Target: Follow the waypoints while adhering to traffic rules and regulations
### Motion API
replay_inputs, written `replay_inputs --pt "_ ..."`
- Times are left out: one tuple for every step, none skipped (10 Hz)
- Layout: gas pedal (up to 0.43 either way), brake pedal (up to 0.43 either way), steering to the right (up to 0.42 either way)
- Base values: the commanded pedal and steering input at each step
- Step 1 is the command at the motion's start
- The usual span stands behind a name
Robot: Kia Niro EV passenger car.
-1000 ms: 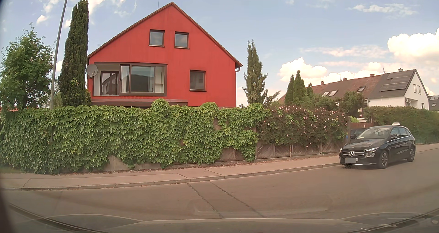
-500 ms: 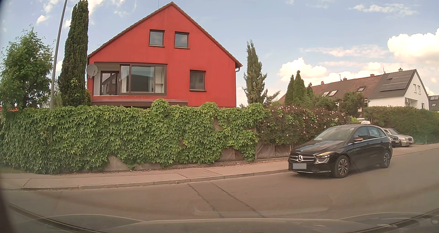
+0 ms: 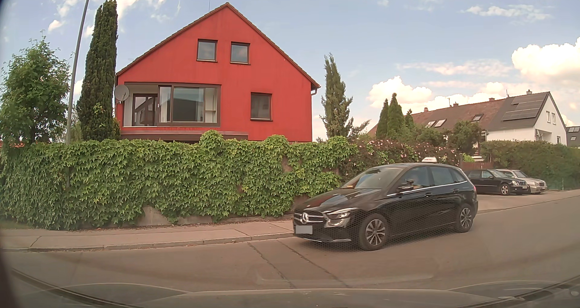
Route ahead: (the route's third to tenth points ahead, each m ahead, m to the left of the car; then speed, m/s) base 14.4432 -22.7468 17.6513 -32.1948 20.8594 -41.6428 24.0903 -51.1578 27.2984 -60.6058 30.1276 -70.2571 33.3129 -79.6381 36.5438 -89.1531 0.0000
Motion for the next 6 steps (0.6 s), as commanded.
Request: replay_inputs --pt "0.0 0.537 0.544" --pt "0.0 0.53 0.544" --pt "0.0 0.53 0.544" --pt "0.0 0.53 0.544" --pt "0.0 0.53 0.544" --pt "0.0 0.53 0.544"
